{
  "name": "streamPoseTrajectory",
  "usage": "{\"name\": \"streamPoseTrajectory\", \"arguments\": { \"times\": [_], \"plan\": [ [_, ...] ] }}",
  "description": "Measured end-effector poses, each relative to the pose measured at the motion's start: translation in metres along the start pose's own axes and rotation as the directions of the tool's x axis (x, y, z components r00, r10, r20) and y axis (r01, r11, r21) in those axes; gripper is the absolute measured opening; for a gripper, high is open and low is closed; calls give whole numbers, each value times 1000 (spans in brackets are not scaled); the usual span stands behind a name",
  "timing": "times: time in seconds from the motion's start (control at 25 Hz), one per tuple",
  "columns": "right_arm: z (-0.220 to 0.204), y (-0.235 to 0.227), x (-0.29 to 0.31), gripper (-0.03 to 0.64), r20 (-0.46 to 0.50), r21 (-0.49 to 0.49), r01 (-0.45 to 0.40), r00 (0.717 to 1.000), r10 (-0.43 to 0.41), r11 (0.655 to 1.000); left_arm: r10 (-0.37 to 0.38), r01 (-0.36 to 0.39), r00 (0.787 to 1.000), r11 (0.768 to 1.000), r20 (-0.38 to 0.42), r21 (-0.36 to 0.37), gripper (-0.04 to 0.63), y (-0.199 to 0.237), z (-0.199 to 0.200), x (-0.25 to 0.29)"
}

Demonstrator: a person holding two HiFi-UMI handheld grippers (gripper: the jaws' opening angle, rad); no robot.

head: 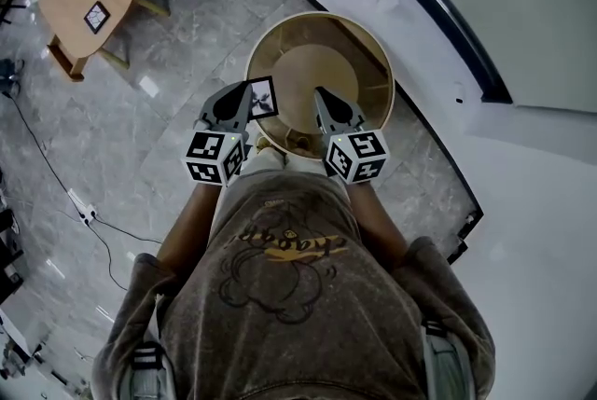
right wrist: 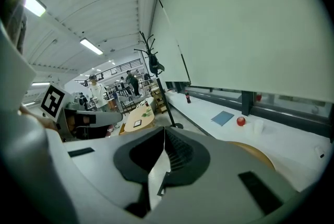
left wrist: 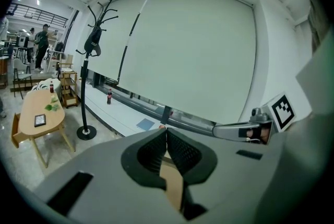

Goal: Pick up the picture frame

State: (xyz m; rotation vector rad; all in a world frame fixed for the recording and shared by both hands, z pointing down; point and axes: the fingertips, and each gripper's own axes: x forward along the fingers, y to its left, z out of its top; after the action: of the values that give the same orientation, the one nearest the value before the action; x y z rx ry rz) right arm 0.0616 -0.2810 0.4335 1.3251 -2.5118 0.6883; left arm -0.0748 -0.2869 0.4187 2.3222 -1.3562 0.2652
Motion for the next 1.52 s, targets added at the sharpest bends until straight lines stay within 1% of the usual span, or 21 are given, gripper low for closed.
{"name": "streamPoseTrajectory", "arguments": {
  "times": [0.16,0.36,0.6,0.72,1.12,1.24,1.4,1.52],
  "plan": [
    [0,-1,6,20,-13,0,-16,1000,16,1000,19,-19,1000,1000,-2,-16,18,3,-1,0],
    [-7,-6,22,20,-45,-5,-47,998,47,999,40,-41,999,999,-17,-24,18,13,-13,11],
    [-27,-13,46,20,-84,-6,-73,994,72,997,91,-95,995,993,-48,-73,18,36,-37,19],
    [-42,-21,60,20,-107,-4,-77,991,76,997,116,-123,991,986,-62,-114,18,48,-54,28],
    [-90,-39,117,20,-143,-25,-94,986,89,995,152,-166,983,976,-107,-142,18,92,-121,68],
    [-111,-49,130,20,-159,-27,-89,984,83,996,149,-167,981,974,-120,-151,18,102,-145,82],
    [-144,-56,147,20,-174,-20,-76,982,71,997,125,-151,981,972,-145,-179,18,115,-178,95],
    [-174,-57,156,20,-200,-14,-80,977,76,997,118,-145,981,974,-156,-174,18,123,-200,101]
  ]
}}
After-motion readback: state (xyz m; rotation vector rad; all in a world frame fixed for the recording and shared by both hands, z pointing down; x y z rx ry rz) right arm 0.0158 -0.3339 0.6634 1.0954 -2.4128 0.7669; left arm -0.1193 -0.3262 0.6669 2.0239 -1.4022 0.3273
